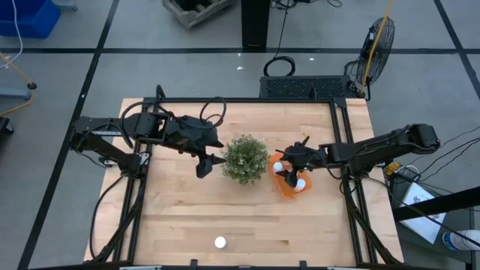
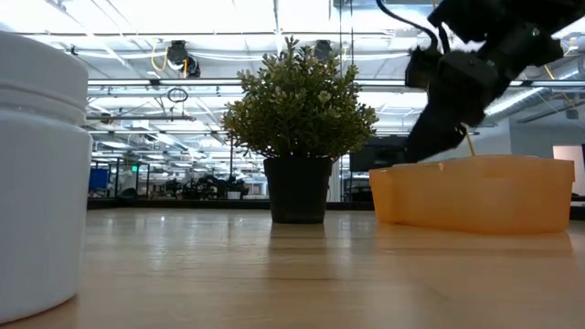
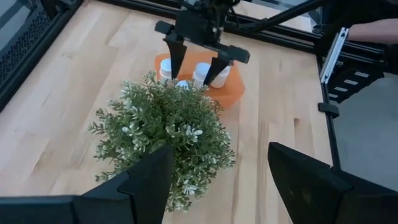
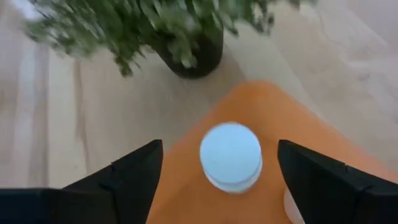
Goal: Pick and place pill bottles into a basket
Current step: Put the white medicine bottle into the orange bin
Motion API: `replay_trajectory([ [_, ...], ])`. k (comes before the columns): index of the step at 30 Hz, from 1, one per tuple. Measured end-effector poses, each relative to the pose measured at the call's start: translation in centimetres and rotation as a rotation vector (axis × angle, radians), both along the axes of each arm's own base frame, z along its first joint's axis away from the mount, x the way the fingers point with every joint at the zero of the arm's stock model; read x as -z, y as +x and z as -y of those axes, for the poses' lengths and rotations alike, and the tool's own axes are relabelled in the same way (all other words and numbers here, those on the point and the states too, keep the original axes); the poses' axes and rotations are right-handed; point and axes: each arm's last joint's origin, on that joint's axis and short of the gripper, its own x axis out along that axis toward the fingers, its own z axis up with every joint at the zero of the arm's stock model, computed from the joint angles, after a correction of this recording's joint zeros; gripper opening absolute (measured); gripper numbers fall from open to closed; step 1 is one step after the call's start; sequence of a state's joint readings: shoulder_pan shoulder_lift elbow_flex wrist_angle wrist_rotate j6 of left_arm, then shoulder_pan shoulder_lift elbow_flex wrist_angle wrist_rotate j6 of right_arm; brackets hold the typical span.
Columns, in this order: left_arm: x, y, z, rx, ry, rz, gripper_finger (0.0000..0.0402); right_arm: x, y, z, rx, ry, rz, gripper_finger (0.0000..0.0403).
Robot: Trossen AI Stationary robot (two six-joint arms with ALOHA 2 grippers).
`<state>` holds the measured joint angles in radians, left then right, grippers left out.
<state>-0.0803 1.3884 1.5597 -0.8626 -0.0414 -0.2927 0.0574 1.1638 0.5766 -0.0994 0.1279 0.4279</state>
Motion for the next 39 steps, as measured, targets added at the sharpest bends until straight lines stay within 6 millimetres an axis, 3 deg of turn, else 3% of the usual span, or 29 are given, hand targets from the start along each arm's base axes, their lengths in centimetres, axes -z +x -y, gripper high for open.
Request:
replay_trajectory([
  [7,0.0,-0.3,2.4,0.184,0.017,0.004,0.0269,-4.7,0.2,0.0,-0.047,-0.043,0.064,0.0285],
  [11,0.3,-0.6,5.5,0.329,0.059,0.004,0.0269,-7.9,0.0,-0.2,-0.102,-0.008,0.133,0.0278],
  [16,2.6,-1.6,9.7,0.540,0.165,-0.057,0.0269,-10.7,-0.7,-0.5,-0.168,0.095,0.228,0.0277],
  [19,5.3,-1.5,11.2,0.581,0.167,-0.051,0.0269,-11.8,-1.3,-0.5,-0.167,0.137,0.279,0.0281],
  [25,11.9,-1.6,13.7,0.621,-0.017,0.083,0.0269,-12.6,-2.4,-0.5,-0.144,0.189,0.313,0.0280],
  [29,16.4,-2.5,14.0,0.597,-0.069,0.111,0.0269,-12.7,-2.7,-0.6,-0.166,0.250,0.310,0.0279],
  [39,23.5,-6.5,13.6,0.720,0.014,0.105,0.0269,-12.7,-2.7,-0.8,-0.181,0.310,0.295,0.0279],
])
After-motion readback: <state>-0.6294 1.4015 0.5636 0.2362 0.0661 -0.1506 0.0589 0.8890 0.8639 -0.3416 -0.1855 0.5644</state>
